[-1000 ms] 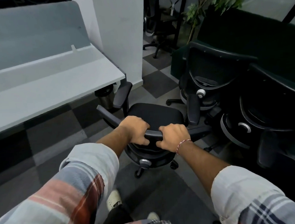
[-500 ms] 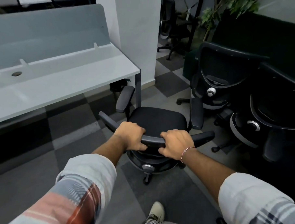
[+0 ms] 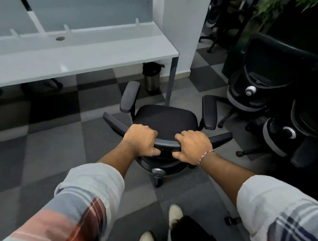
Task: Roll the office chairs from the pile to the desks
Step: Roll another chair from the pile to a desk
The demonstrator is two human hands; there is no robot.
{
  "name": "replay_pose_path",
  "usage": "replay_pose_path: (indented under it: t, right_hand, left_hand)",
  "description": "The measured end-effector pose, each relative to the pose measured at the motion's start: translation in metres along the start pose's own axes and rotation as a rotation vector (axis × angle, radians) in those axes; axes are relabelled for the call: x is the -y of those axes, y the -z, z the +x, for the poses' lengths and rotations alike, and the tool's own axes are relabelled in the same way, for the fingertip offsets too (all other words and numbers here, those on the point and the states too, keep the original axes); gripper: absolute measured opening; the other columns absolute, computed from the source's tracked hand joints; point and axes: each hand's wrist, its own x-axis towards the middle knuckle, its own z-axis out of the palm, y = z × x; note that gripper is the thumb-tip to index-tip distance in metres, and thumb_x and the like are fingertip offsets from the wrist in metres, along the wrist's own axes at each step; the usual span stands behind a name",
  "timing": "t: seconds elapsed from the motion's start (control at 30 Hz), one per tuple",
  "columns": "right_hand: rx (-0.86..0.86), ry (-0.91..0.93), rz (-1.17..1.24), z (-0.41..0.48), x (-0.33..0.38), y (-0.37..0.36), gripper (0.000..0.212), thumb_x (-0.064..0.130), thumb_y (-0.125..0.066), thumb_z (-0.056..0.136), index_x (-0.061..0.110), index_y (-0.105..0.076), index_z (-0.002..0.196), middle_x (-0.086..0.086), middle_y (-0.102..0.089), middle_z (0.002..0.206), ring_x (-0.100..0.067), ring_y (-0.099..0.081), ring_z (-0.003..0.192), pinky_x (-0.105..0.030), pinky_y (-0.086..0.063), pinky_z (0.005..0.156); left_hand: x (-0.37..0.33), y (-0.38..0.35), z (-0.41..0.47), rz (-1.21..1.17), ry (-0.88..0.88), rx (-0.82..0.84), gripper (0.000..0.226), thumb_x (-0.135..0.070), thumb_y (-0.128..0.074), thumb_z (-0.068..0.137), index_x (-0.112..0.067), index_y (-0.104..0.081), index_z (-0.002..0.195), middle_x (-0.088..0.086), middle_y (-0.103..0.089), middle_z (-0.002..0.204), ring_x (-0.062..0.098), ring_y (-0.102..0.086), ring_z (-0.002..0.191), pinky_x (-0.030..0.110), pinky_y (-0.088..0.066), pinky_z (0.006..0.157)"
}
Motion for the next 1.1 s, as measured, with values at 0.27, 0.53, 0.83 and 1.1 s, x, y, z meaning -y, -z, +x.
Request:
replay_pose_path:
  t: [0.27, 0.53, 0.83, 1.1]
  right_hand:
    - [-0.07, 0.166, -0.004, -0.009, 0.07, 0.003, 0.04, 0.06, -0.06, 0.077, 0.022, -0.057, 0.088, 0.0, -0.061, 0.078, -0.024, -0.061, 0.071, -0.033, -0.032, 0.058]
    - [-0.104, 0.366, -0.025, -0.01, 0.097, 0.002, 0.043, 0.06, -0.065, 0.073, 0.02, -0.057, 0.085, -0.001, -0.06, 0.073, -0.025, -0.059, 0.065, -0.032, -0.03, 0.056]
    - [-0.14, 0.652, -0.029, 0.002, 0.121, 0.004, 0.044, 0.06, -0.064, 0.074, 0.02, -0.058, 0.091, -0.002, -0.06, 0.078, -0.026, -0.06, 0.07, -0.033, -0.032, 0.057]
    - [-0.148, 0.89, -0.041, 0.021, 0.159, 0.01, 0.046, 0.063, -0.061, 0.077, 0.021, -0.057, 0.095, -0.001, -0.06, 0.084, -0.025, -0.061, 0.077, -0.033, -0.034, 0.06]
  left_hand:
    - [0.021, -0.014, -0.078, 0.014, 0.137, 0.063, 0.042, -0.067, -0.056, 0.069, -0.026, -0.053, 0.076, -0.004, -0.063, 0.073, 0.023, -0.06, 0.068, 0.03, -0.036, 0.056]
    - [0.008, -0.025, -0.138, -0.014, 0.345, 0.059, 0.042, -0.066, -0.058, 0.07, -0.026, -0.047, 0.072, -0.006, -0.051, 0.065, 0.024, -0.06, 0.068, 0.029, -0.035, 0.056]
    - [-0.02, -0.036, -0.196, -0.053, 0.628, 0.033, 0.042, -0.065, -0.056, 0.071, -0.023, -0.047, 0.072, -0.006, -0.048, 0.064, 0.023, -0.056, 0.063, 0.03, -0.031, 0.054]
    - [-0.034, -0.045, -0.241, -0.09, 0.862, 0.023, 0.046, -0.064, -0.056, 0.073, -0.024, -0.035, 0.064, -0.007, -0.041, 0.059, 0.02, -0.048, 0.058, 0.03, -0.031, 0.054]
